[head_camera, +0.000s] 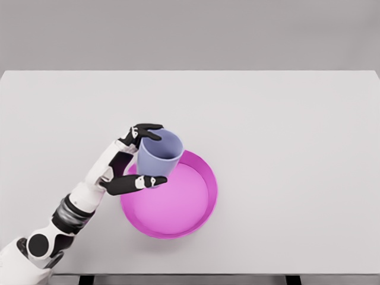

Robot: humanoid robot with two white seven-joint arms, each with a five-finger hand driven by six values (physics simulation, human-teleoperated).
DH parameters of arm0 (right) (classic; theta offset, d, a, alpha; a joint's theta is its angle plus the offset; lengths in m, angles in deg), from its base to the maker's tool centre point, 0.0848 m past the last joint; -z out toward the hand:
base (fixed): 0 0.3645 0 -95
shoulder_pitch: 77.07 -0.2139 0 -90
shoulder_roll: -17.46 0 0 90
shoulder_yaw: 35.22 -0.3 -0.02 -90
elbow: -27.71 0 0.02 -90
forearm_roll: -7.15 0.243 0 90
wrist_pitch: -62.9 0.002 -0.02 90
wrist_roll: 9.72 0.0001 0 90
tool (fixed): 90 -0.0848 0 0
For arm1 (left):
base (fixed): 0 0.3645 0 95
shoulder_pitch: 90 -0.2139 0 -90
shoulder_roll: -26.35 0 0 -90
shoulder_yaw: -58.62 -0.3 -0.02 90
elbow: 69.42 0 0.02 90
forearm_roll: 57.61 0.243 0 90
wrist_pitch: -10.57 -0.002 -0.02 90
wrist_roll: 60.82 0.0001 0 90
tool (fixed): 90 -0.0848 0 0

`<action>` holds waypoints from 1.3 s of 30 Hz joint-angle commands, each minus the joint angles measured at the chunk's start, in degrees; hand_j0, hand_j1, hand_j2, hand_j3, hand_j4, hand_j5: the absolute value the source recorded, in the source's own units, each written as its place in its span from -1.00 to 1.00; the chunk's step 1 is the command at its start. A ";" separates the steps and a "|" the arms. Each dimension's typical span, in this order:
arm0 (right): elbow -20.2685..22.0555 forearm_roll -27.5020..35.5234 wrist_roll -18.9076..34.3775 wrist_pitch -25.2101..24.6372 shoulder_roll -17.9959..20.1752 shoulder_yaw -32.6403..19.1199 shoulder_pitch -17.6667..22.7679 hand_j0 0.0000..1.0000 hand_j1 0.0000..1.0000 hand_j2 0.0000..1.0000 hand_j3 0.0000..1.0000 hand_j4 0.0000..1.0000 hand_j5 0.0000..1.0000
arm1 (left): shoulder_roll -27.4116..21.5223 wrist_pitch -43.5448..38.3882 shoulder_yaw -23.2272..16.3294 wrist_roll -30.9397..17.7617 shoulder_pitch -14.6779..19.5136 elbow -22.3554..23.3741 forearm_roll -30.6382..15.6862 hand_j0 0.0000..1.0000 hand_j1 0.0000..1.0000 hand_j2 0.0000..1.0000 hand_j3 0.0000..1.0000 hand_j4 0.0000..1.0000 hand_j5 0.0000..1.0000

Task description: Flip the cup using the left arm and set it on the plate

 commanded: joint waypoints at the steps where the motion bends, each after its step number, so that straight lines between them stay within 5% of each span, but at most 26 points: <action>1: -0.02 -0.01 0.01 0.00 0.00 0.01 0.00 1.00 1.00 1.00 1.00 1.00 1.00 | 0.74 0.03 -0.88 0.45 0.00 -0.02 0.16 0.04 0.04 0.04 0.04 0.04 0.04; 11: -0.02 -0.01 0.01 0.00 0.00 0.01 0.00 1.00 1.00 1.00 1.00 1.00 1.00 | 6.02 0.03 -0.79 0.71 0.17 -0.02 0.33 -0.03 -0.03 -0.03 -0.03 -0.03 -0.03; 30: -0.02 -0.01 0.01 0.00 0.00 0.01 0.00 1.00 1.00 1.00 1.00 1.00 1.00 | 8.04 0.03 0.09 17.06 0.53 0.07 5.34 -0.03 -0.03 -0.03 -0.03 -0.03 -0.03; 39: -0.02 -0.01 0.01 0.00 0.00 0.01 0.00 1.00 1.00 1.00 1.00 1.00 1.00 | 8.92 0.03 -0.96 16.79 -0.18 0.07 8.59 -0.03 -0.03 -0.03 -0.03 -0.03 -0.03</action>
